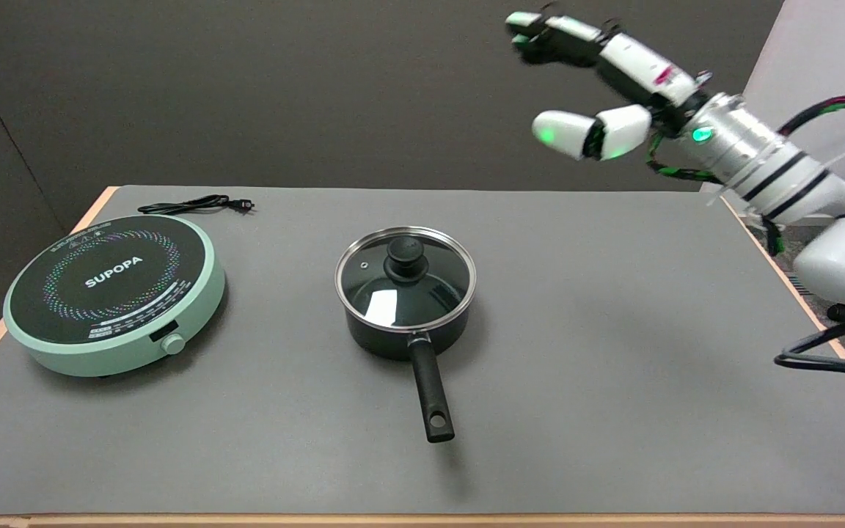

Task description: Pick up the pot lid.

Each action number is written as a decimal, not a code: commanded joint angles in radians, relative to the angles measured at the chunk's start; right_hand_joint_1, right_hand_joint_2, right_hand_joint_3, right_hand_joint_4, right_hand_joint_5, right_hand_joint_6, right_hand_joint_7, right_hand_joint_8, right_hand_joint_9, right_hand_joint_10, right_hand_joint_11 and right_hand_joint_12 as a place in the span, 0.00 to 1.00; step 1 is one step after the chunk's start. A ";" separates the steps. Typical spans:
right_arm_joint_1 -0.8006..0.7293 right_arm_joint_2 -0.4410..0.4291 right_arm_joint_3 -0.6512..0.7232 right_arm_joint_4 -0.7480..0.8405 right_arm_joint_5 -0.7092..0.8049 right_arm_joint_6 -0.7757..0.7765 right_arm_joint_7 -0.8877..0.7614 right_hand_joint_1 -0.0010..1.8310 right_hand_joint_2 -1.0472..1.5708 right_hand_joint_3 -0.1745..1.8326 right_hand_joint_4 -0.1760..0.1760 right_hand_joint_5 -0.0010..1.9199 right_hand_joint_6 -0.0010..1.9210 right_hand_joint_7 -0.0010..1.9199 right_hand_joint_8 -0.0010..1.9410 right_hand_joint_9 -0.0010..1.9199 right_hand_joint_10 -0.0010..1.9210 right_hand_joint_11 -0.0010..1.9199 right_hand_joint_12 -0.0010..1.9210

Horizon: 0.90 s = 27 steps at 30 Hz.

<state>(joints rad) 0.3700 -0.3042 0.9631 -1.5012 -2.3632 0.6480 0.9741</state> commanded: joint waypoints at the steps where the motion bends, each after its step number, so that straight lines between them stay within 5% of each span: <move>1: 0.705 -0.080 -0.811 -0.052 -0.112 -0.262 -0.147 0.33 0.57 0.56 0.77 0.11 0.07 0.18 0.08 0.20 0.11 0.12 0.24; 8: 0.808 -0.115 -0.920 -0.085 -0.112 -0.308 -0.392 0.37 0.58 0.57 0.76 0.12 0.07 0.17 0.08 0.20 0.11 0.11 0.23; 27: 0.940 -0.283 -1.088 -0.075 -0.112 -0.358 -0.551 0.41 0.61 0.57 0.76 0.18 0.08 0.23 0.08 0.25 0.13 0.11 0.22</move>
<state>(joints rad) 1.1111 -0.4507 0.1159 -1.5724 -2.4631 0.3864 0.5954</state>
